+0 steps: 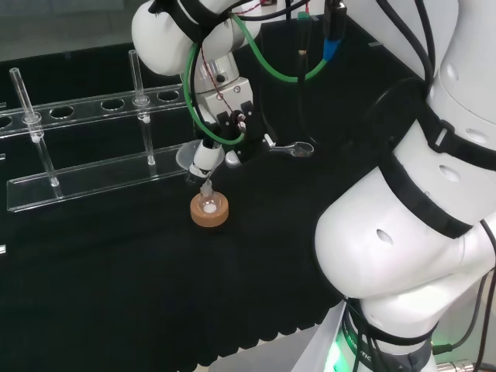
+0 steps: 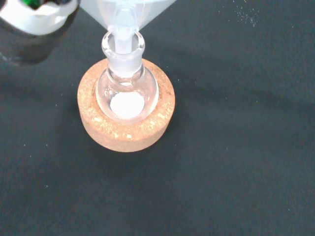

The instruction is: Remove the funnel from the round-bottom flask.

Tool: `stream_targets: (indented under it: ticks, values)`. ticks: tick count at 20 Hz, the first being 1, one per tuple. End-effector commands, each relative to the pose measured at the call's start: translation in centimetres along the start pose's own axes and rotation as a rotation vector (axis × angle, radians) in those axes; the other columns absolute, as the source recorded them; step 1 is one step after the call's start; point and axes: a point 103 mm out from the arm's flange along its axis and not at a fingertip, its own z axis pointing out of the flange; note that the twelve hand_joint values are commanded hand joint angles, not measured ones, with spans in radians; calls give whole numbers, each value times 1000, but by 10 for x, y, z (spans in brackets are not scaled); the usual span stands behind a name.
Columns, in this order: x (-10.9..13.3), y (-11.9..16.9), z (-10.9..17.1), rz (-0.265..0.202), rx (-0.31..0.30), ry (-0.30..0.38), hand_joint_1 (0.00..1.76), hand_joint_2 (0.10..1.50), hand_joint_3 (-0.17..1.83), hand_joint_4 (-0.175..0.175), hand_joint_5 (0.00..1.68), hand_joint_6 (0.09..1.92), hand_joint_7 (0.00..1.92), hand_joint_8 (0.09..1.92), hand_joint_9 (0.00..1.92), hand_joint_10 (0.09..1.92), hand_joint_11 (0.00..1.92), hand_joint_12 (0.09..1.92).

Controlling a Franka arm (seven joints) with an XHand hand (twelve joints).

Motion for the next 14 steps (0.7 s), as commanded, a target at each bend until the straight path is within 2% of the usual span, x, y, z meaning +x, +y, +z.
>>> stream_targets:
  ticks: [1,7,14]
  values:
    - [-2,1,-5,-7,-6,6,865,655,121,26,773,88,979,363,396,689,0,1390]
    - [-3,-4,-6,-25,32,13,871,652,129,28,780,93,983,360,418,691,0,1393]
    - [-10,-6,-10,-4,12,21,871,647,138,33,791,101,995,359,431,692,0,1393]
